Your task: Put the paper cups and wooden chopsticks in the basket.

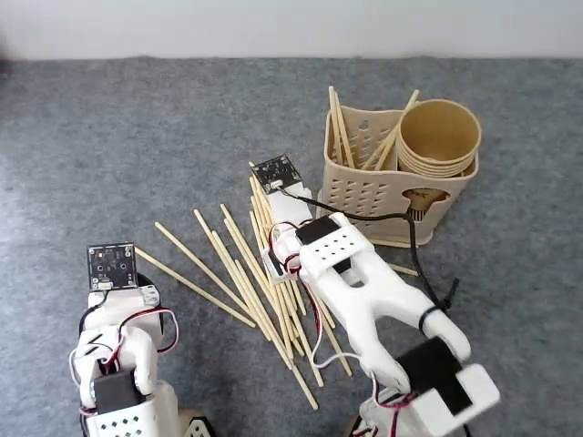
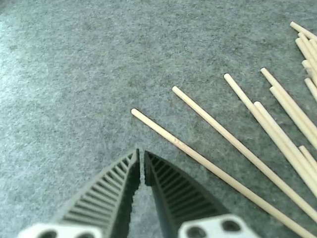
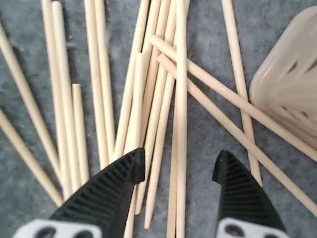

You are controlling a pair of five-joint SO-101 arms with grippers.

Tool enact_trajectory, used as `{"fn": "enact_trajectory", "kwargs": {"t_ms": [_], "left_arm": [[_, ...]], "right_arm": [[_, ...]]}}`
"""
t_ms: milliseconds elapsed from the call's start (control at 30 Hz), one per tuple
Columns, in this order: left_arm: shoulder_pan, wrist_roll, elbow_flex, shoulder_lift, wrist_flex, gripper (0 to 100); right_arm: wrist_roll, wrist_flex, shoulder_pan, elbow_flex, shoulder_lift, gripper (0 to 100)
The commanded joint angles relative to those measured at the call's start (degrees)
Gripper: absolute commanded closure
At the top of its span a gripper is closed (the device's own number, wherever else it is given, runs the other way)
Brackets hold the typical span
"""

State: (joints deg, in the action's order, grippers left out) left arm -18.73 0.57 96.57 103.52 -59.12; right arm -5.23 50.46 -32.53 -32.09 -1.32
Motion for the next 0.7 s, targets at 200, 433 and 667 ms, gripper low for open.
{"fn": "enact_trajectory", "kwargs": {"t_ms": [200, 433, 667], "left_arm": [[0.1, 0.7, -0.2, 0.7, 1.1, 98], [0.1, 0.7, -0.2, 0.7, 1.1, 98], [0.1, 0.7, -0.2, 0.7, 1.1, 98]], "right_arm": [[1.1, -6.2, 0.7, 0.5, 7.3, 77.2], [1.1, -1.0, 0.8, 7.5, 12.7, 87.4], [1.2, 2.6, 0.9, 12.0, 16.0, 98.6]]}}
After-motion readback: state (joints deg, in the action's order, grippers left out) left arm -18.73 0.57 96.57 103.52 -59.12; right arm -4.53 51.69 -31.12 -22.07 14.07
